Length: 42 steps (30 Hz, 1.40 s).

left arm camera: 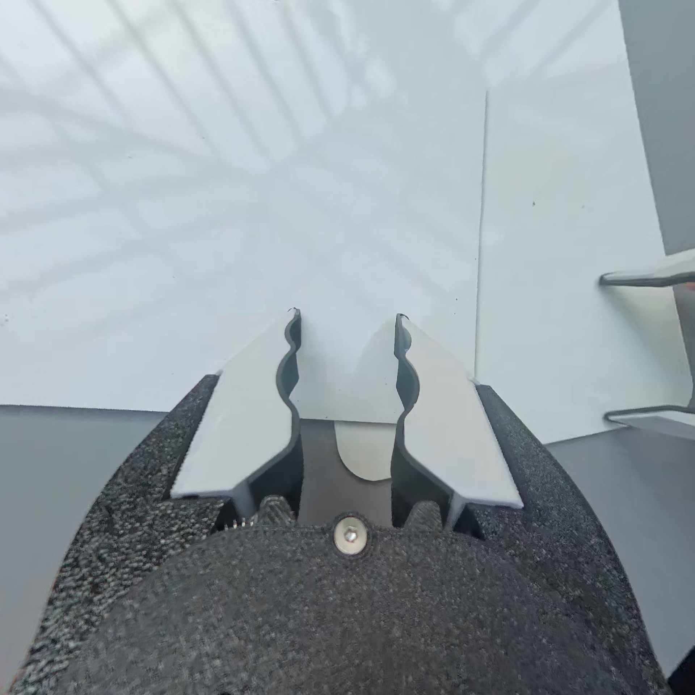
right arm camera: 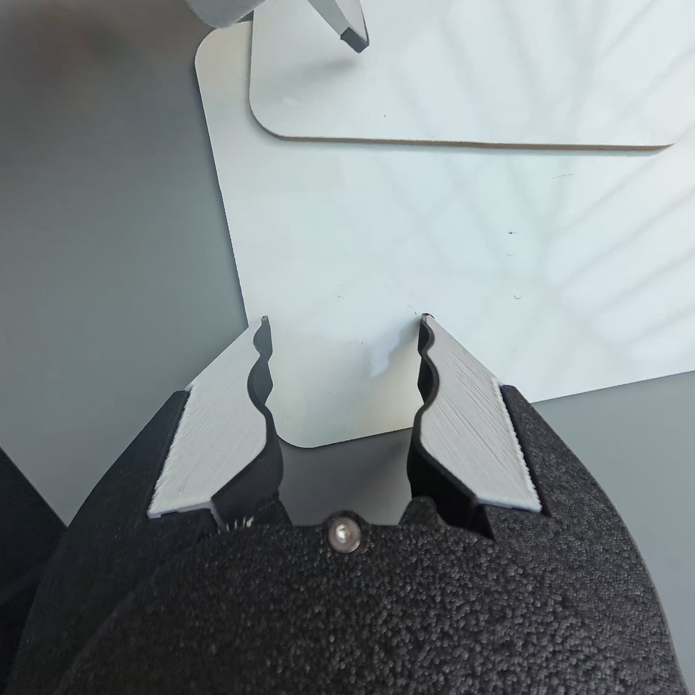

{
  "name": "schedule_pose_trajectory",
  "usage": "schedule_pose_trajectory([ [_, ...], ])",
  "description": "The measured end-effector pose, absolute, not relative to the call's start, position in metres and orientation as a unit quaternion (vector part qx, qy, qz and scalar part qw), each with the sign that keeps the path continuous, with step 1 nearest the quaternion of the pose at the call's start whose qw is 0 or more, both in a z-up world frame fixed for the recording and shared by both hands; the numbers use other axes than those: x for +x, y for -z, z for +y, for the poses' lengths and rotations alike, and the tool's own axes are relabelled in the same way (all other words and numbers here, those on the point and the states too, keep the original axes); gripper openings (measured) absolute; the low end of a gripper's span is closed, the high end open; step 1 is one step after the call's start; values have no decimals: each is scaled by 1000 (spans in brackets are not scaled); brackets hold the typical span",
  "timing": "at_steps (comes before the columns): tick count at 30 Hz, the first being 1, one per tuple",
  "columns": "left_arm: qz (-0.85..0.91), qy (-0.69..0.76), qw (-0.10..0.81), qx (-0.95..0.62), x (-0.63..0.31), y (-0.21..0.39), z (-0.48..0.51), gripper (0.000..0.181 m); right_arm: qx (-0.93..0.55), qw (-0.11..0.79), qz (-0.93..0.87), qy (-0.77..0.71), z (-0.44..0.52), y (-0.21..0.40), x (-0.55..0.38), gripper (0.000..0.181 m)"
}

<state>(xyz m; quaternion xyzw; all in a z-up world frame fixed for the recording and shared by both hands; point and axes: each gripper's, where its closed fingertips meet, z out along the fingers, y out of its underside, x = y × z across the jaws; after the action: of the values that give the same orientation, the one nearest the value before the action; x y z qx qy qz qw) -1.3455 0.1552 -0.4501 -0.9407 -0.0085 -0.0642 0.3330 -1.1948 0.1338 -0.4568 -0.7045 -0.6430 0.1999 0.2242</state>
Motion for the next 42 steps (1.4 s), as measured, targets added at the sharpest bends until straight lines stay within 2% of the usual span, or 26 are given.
schedule_pose_trajectory([
  [3, 60, 91, 322, -940, -1281, 451, 120, 41, -702, 226, -644, -205, 114, 457, -1158, 78],
  [10, 135, 129, 318, -930, -1160, 451, 50, 39, -699, 226, -644, -212, 61, 458, -1059, 78],
  [15, 64, 172, 308, -933, -1120, 444, 16, 60, -721, 204, -614, -247, 49, 445, -1026, 86],
  [18, -58, 160, 342, -924, -1140, 431, 0, 60, -736, 214, -583, -268, 73, 422, -1026, 92],
  [22, -255, 145, 350, -890, -1204, 432, -31, 75, -747, 195, -577, -267, 115, 415, -1047, 99],
  [24, -290, 145, 343, -882, -1234, 436, -33, 77, -751, 180, -576, -266, 137, 422, -1067, 104],
  [27, -294, 160, 325, -885, -1265, 443, -20, 72, -752, 152, -589, -254, 160, 438, -1090, 107],
  [28, -291, 163, 318, -887, -1273, 444, -16, 62, -751, 139, -593, -255, 162, 443, -1094, 105],
  [32, -279, 208, 301, -888, -1280, 442, -1, 63, -756, 112, -587, -266, 156, 447, -1097, 102],
  [34, -273, 219, 292, -890, -1281, 441, 5, 67, -760, 100, -582, -273, 146, 444, -1096, 97],
  [39, -252, 237, 276, -897, -1281, 437, 30, 84, -786, 97, -543, -280, 120, 440, -1082, 101],
  [40, -245, 245, 274, -897, -1280, 437, 36, 84, -789, 96, -531, -293, 112, 438, -1080, 92],
  [42, -221, 261, 269, -900, -1273, 436, 49, 82, -801, 95, -500, -316, 96, 433, -1076, 87],
])
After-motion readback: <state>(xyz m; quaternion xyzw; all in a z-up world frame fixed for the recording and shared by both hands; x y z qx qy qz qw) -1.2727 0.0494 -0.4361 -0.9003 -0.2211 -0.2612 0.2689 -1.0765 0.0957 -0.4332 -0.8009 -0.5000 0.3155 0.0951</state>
